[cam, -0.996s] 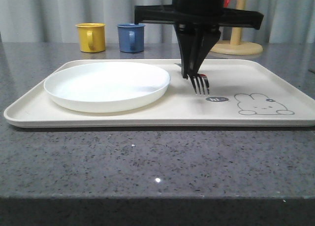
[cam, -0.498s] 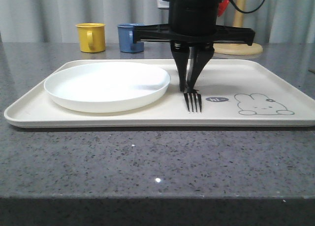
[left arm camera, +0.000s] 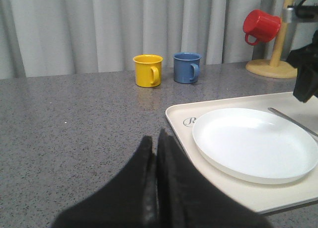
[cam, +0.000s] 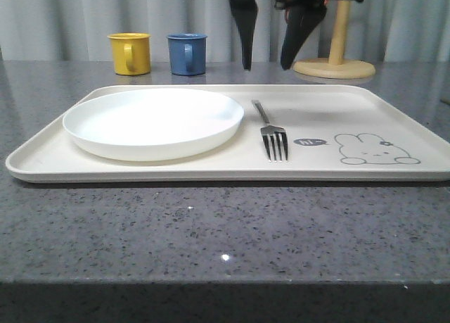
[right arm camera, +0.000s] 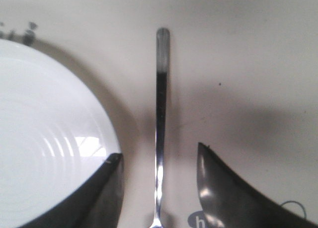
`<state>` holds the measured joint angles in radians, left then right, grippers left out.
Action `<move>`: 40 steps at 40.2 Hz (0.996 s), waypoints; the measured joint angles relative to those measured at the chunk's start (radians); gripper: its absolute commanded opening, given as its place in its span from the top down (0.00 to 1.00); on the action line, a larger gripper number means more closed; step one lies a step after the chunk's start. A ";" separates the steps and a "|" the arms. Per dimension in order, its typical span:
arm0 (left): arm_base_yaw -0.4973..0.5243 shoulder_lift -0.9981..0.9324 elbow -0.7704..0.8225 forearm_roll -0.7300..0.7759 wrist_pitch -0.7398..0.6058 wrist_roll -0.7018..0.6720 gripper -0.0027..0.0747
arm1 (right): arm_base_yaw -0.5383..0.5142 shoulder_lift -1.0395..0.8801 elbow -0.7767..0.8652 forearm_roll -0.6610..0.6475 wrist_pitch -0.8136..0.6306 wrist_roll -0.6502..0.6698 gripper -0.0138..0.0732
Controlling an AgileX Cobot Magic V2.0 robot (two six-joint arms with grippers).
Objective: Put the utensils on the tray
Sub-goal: 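Move the right gripper to the chopsticks and grasp them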
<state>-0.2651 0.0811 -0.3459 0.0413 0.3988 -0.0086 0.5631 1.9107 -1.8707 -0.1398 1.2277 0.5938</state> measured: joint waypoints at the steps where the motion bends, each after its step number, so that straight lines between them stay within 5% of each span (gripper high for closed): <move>1: 0.000 0.000 0.000 0.000 0.000 0.000 0.99 | -0.005 -0.009 -0.005 0.005 0.000 -0.013 0.42; 15: 0.000 0.000 0.000 0.000 0.000 0.000 0.99 | -0.208 -0.154 0.037 0.088 0.013 -0.286 0.42; 31: 0.000 0.000 0.001 0.000 0.000 0.000 0.99 | -0.659 -0.314 0.421 0.090 0.013 -0.482 0.42; 40: 0.000 0.000 0.001 0.000 0.000 0.000 0.99 | -0.686 -0.314 0.493 0.140 -0.024 -0.525 0.42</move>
<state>-0.2651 0.0811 -0.3451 0.0413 0.3988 -0.0086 -0.1230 1.5970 -1.3780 0.0000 1.2036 0.0687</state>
